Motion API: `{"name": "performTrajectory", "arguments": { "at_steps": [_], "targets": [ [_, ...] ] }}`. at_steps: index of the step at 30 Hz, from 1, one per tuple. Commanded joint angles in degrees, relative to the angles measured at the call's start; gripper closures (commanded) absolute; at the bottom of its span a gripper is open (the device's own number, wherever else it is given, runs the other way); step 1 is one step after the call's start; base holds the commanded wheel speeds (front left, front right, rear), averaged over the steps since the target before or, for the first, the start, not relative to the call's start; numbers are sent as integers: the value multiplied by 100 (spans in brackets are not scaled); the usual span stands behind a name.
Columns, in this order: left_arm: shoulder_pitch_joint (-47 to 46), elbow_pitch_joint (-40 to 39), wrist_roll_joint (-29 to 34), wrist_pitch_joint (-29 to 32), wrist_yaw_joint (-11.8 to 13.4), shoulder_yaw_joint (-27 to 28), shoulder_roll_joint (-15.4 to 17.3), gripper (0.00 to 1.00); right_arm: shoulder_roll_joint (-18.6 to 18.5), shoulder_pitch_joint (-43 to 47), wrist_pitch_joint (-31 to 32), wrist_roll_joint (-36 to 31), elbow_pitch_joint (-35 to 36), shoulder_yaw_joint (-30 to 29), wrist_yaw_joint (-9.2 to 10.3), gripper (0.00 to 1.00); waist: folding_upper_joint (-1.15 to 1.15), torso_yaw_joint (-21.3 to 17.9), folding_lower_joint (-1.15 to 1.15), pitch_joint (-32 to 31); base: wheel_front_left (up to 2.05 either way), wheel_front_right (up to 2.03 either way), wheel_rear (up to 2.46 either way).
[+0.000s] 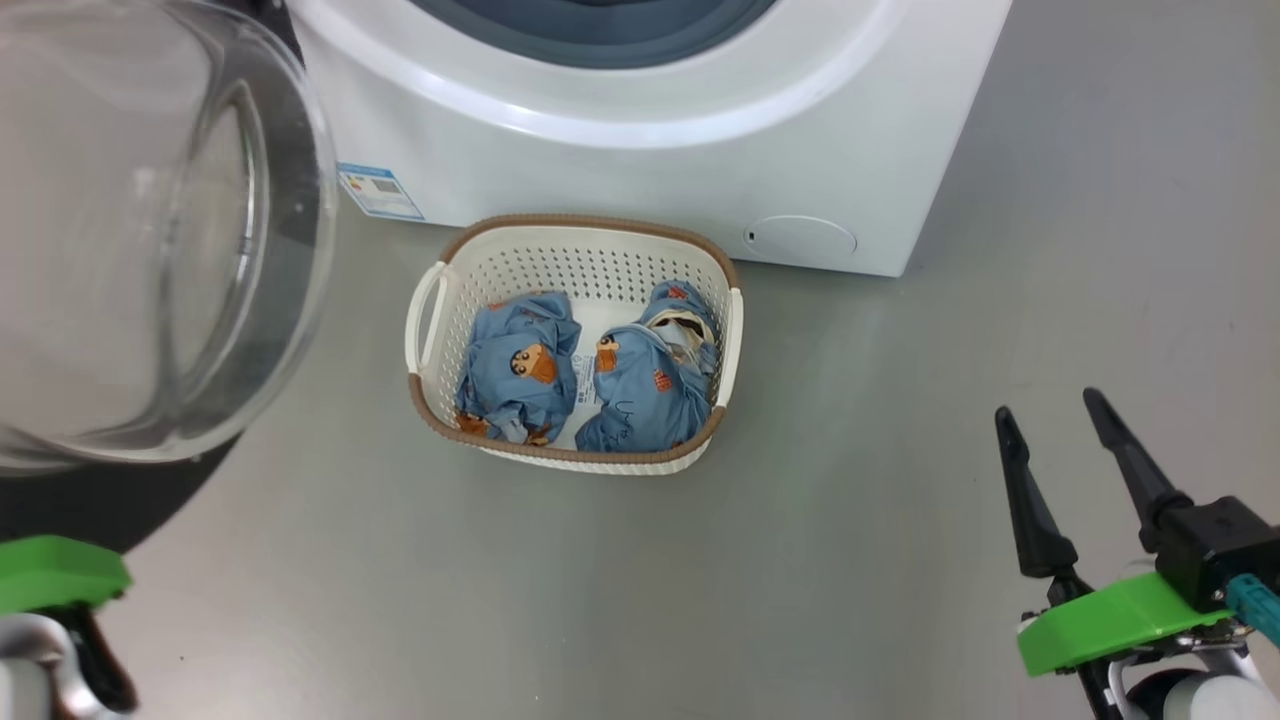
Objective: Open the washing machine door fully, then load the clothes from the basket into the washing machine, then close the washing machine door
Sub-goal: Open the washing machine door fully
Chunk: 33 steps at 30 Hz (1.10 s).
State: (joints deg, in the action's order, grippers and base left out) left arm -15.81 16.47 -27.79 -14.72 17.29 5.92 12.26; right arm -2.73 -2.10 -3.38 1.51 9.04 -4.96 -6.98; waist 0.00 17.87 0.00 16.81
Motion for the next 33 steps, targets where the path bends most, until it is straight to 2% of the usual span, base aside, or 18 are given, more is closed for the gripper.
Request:
{"name": "performTrajectory", "arguments": {
  "at_steps": [1,13,18,27,33],
  "targets": [
    [-305,-18,78,-27,-98,305,321,100,-15,-166,4,-41,196,115,-51,0,0,-15,0,45,0,0,0],
    [-979,1007,364,-28,-660,1229,597,100,-15,-277,-34,-51,189,51,-51,0,0,-40,0,224,0,0,0],
    [-1159,1227,556,-28,-855,1495,578,100,-15,-333,-64,-40,124,66,-51,0,0,-62,0,247,0,0,0],
    [-889,919,1044,-28,-1122,1983,103,100,-15,-327,-178,66,-31,41,-51,0,0,-127,0,129,0,0,0],
    [-342,170,1351,-28,-1269,2159,-460,100,-15,-283,-220,112,-87,-1,-51,0,0,-115,0,9,0,0,0]
  ]
}}
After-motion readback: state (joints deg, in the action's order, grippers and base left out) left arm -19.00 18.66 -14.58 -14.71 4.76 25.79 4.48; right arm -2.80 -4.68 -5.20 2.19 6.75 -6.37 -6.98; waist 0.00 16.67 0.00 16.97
